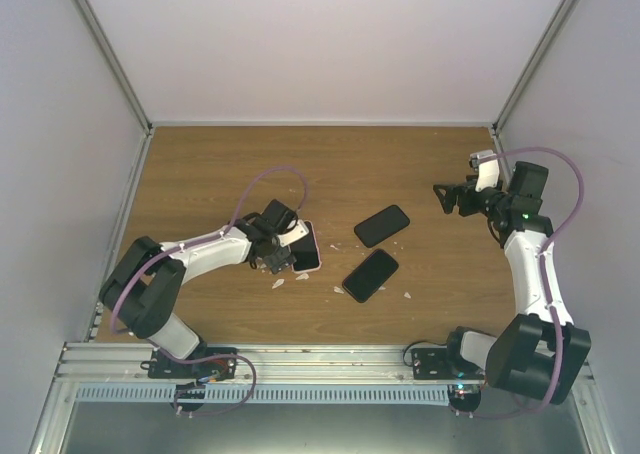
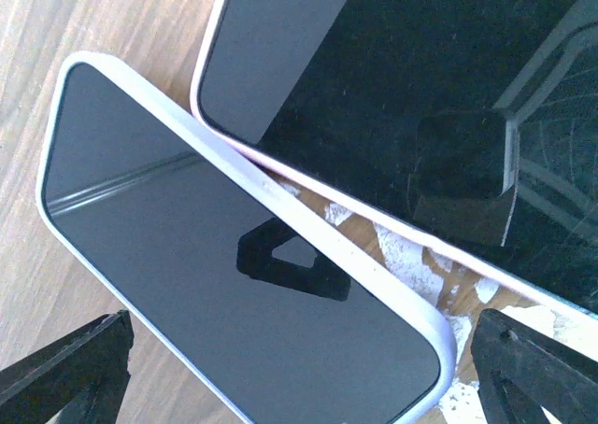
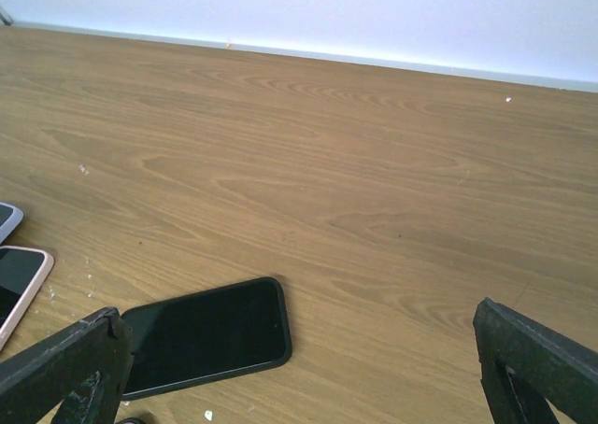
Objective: Take the phone out of the phone case
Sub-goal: Pick up the phone at the center of the board.
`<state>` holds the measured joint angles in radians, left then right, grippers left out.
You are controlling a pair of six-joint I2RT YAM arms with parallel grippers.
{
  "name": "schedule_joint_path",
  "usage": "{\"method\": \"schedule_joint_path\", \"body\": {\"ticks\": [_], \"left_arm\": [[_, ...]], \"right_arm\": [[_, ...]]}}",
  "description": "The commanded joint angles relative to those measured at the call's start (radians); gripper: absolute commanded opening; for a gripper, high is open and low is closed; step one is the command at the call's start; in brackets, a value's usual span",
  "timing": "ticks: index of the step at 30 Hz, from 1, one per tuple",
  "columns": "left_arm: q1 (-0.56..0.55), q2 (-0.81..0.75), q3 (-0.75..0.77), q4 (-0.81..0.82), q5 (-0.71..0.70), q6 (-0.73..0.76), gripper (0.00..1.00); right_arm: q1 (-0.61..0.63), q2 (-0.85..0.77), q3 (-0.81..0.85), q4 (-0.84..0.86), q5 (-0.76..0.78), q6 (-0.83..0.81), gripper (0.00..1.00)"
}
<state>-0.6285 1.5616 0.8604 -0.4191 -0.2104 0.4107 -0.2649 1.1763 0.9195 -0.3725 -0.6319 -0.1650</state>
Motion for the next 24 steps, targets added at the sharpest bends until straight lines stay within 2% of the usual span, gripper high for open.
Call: {"method": "schedule_joint_path", "body": {"ticks": [1, 8, 14, 21, 24], "left_arm": [[0.006, 0.006, -0.027, 0.068, -0.042, 0.021, 0.99], [0.06, -0.015, -0.037, 0.049, -0.033, 0.012, 0.99], [0.163, -0.03, -0.036, 0.029, 0.019, 0.004, 0.99], [0.302, -0.011, 0.031, -0.058, 0.236, -0.012, 0.99], [0.326, 0.017, 0.063, -0.092, 0.312, -0.058, 0.99]], "right_arm": [[-0.007, -0.015, -0.001, 0.024, -0.022, -0.009, 1.0], [-0.015, -0.03, -0.009, 0.031, -0.034, -0.007, 1.0], [-0.021, -0.03, -0.01, 0.033, -0.038, -0.005, 0.99], [-0.029, -0.048, -0.027, 0.041, -0.058, -0.006, 1.0], [-0.031, -0.057, -0.036, 0.048, -0.065, -0.001, 1.0]]}}
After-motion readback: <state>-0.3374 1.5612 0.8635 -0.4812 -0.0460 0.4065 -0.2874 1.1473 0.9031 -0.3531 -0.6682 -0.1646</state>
